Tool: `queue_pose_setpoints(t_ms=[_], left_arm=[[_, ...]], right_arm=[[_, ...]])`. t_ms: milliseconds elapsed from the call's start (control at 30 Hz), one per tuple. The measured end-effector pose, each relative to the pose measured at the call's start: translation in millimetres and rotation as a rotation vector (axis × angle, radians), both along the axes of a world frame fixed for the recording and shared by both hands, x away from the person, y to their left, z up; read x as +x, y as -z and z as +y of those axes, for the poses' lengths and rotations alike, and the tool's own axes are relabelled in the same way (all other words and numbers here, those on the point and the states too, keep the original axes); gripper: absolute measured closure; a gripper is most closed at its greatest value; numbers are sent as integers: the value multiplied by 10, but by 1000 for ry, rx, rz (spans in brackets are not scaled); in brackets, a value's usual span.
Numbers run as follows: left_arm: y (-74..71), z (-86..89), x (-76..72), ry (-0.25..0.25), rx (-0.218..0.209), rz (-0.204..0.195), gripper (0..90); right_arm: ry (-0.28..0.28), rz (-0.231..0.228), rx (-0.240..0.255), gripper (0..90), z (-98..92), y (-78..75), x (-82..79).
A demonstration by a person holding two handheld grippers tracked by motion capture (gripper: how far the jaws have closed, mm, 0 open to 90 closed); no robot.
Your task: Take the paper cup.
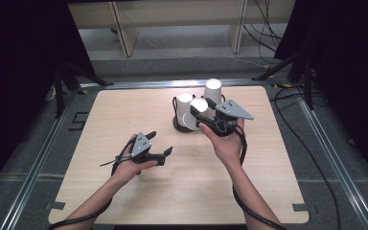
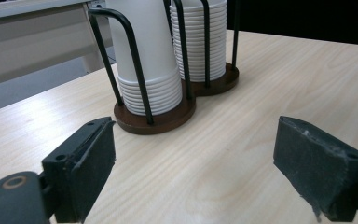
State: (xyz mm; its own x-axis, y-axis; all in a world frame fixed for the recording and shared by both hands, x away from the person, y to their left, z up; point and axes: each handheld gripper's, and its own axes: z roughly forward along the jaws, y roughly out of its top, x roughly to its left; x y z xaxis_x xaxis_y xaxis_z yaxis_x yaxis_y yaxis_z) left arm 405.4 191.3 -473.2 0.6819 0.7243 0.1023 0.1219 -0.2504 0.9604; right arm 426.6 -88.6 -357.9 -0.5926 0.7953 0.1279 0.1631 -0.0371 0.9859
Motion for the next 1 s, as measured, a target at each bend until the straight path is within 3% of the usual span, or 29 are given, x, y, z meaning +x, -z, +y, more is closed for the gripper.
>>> queue_pose_setpoints(t_ms=[100,167,267,400,500,767,800,1000], left_arm=[[5,21,-76,-9,5,-16,120],[10,17,-125,-17,-6,-22,100],[9,7,-173,-17,0,-28,77],[24,-3,-204,-14,-10,-31,73],[42,-6,-251,-14,7,-18,69],[57,-10,-271,-13,-7,-15,65],[69,-12,-262,-11,-23,-22,64],[60,18,-283,-12,-11,-13,63]], right_arm=[[4,-12,-19,371,-66,47,-56],[-2,19,-9,371,-106,125,-137],[14,18,-35,370,-152,198,-203],[17,22,-28,370,-179,255,-250],[19,26,-35,370,-219,304,-310],[33,29,-56,370,-257,368,-400],[28,42,-28,370,-239,382,-406],[29,37,-48,370,-220,412,-405]])
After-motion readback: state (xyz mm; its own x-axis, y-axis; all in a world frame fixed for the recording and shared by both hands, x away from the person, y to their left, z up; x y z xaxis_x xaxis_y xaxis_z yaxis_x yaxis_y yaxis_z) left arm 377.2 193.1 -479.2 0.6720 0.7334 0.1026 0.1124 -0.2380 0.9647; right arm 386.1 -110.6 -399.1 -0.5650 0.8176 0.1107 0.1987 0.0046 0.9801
